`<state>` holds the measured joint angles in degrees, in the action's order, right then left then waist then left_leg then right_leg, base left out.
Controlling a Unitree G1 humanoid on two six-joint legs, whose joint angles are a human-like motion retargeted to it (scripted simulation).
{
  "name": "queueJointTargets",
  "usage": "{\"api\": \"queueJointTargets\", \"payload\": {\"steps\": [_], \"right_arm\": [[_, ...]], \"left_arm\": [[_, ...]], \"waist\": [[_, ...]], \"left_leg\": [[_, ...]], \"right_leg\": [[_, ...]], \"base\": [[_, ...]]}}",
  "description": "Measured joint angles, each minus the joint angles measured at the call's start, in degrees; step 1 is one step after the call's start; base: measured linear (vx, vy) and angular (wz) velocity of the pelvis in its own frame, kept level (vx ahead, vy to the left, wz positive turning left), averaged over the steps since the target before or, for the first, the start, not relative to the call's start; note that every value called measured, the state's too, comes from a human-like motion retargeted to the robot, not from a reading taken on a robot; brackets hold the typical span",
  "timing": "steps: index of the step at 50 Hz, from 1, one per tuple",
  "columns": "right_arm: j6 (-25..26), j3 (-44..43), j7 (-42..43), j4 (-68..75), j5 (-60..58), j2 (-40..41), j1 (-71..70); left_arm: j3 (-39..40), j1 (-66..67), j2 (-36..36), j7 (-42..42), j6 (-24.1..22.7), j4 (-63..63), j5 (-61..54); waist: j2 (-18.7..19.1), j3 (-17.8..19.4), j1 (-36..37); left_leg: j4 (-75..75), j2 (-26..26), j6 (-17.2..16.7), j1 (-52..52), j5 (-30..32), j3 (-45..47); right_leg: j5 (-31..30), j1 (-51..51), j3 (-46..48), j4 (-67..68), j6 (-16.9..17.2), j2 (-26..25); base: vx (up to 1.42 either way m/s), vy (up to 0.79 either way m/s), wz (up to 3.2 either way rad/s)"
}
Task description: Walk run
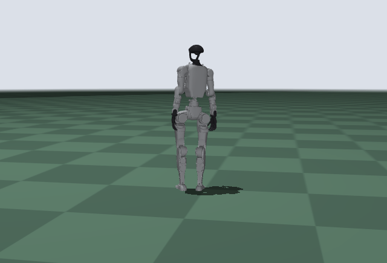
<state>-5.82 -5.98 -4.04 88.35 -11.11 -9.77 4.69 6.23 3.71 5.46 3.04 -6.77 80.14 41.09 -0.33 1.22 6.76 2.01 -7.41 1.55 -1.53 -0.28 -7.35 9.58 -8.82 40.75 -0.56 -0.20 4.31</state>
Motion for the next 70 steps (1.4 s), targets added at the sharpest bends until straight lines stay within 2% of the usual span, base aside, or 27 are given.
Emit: {"api": "queueJointTargets", "payload": {"steps": [6, 12, 15, 20, 24, 28, 38, 43, 51, 56, 61, 67, 70], "right_arm": [[-5.71, 3.28, 4.16, -2.68, -1.52, 0.58, -1.31], [-11.95, 7.01, 7.69, -9.42, -3.72, 1.68, -3.26], [-13.92, 7.76, 9.16, -12.73, -3.56, 2.25, -4.30], [-14.37, 7.03, 10.21, -14.64, -1.33, 3.25, -5.11], [-13.22, 5.05, 9.19, -12.64, 0.91, 3.52, -5.53], [-11.86, 3.10, 8.96, -8.77, 1.33, 2.91, -4.90], [-4.89, -1.61, 6.56, 2.51, 0.66, 1.15, -1.03], [-3.38, -2.86, 6.32, 5.68, 1.77, 0.66, 0.48], [-4.83, -0.50, 6.90, 4.60, 1.28, 1.39, -1.09], [-7.02, 4.49, 7.60, 0.77, -0.24, 2.65, -5.20], [-9.65, 9.01, 7.35, -5.01, -2.52, 4.30, -9.84], [-12.30, 9.80, 6.42, -13.77, -4.36, 4.98, -12.79], [-13.51, 8.57, 10.21, -16.30, -3.66, 4.27, -13.11]], "left_arm": [[-5.82, -3.46, 0.20, -1.09, -5.98, -6.85, 1.07], [-11.69, -9.77, 0.23, 14.24, -15.60, -14.37, -0.81], [-13.62, -12.72, 0.45, 19.21, -17.32, -17.89, -3.44], [-14.49, -14.47, 0.45, 17.94, -17.65, -21.10, -5.95], [-12.71, -13.75, 0.52, 16.43, -16.50, -19.64, -6.86], [-10.22, -11.38, 1.09, 11.48, -13.84, -14.71, -4.53], [0.15, -1.76, 1.94, -2.07, -0.45, 8.19, 0.57], [2.57, 2.54, 2.28, -3.99, 2.02, 14.24, 0.49], [-1.51, 0.85, 2.25, -5.63, 2.99, 12.74, 1.63], [-6.70, -4.92, 2.38, -4.25, -0.58, 6.47, 3.06], [-10.39, -12.00, 3.07, 2.06, -7.83, -2.15, 5.32], [-8.71, -18.30, 4.28, 6.09, -17.00, -11.63, 1.68], [-6.36, -19.67, 4.50, 1.63, -18.51, -14.75, -5.11]], "waist": [[0.04, 0.00, -0.65], [0.03, -0.43, -1.34], [-0.07, -0.58, -1.86], [-0.33, -1.03, -2.63], [-0.66, -0.74, -2.97], [-0.83, -0.39, -3.41], [-1.34, 0.18, -5.06], [-1.56, 0.52, -5.85], [-2.33, 0.76, -7.15], [-2.86, 0.62, -7.81], [-3.14, 0.59, -8.21], [-3.49, 0.40, -8.79], [-3.70, 0.26, -9.10]], "left_leg": [[0.02, 0.27, 0.17, 0.30, -0.24, 0.69], [-0.04, 0.60, 0.31, 0.61, -0.46, 1.55], [-0.05, 0.80, 0.39, 0.85, -0.65, 2.06], [-0.18, 1.12, 0.64, 1.43, -1.02, 3.16], [-0.12, 1.34, 0.92, 2.09, -1.61, 4.22], [-0.20, 1.68, 1.12, 2.80, -2.17, 5.64], [-0.59, 2.78, 1.37, 4.06, -3.80, 9.84], [-0.82, 3.58, 1.29, 4.64, -4.50, 12.52], [-1.07, 4.91, 1.14, 5.15, -5.24, 16.03], [-1.23, 5.61, 0.95, 5.38, -5.47, 18.14], [-1.34, 6.04, 0.86, 5.59, -5.57, 19.78], [-1.39, 6.40, 0.71, 5.91, -5.66, 21.14], [-1.35, 6.51, 0.63, 6.12, -5.73, 21.40]], "right_leg": [[-0.37, 0.16, -0.94, 0.04, 0.02, -0.02], [-0.71, 0.51, -2.17, 0.19, -0.06, -0.07], [-0.87, 0.67, -2.89, 0.31, -0.10, -0.06], [-1.14, 1.03, -4.52, 0.53, -0.26, -0.15], [-1.35, 1.28, -6.22, 0.71, -0.49, -0.28], [-1.56, 1.67, -7.98, 0.94, -0.72, -0.41], [-2.19, 3.79, -13.46, 1.69, -1.28, -0.95], [-2.65, 5.21, -16.59, 2.28, -1.52, -1.38], [-3.63, 7.39, -21.49, 2.99, -1.72, -2.28], [-4.40, 8.70, -24.35, 3.30, -1.68, -2.77], [-5.09, 9.64, -26.64, 3.44, -1.73, -3.29], [-5.60, 10.01, -28.17, 3.49, -1.80, -3.70], [-5.72, 9.93, -28.50, 3.49, -1.83, -3.80]], "base": [[0.00, 0.00, 0.00], [-0.02, -0.04, -0.12], [0.00, -0.05, -0.21], [0.02, -0.05, -0.29], [0.04, -0.05, -0.37], [0.04, -0.05, -0.39], [0.02, -0.06, -0.47], [-0.01, -0.07, -0.54], [-0.08, -0.09, -0.54], [-0.11, -0.08, -0.51], [-0.10, -0.04, -0.41], [-0.04, -0.02, -0.20], [0.00, 0.00, 0.00]]}}
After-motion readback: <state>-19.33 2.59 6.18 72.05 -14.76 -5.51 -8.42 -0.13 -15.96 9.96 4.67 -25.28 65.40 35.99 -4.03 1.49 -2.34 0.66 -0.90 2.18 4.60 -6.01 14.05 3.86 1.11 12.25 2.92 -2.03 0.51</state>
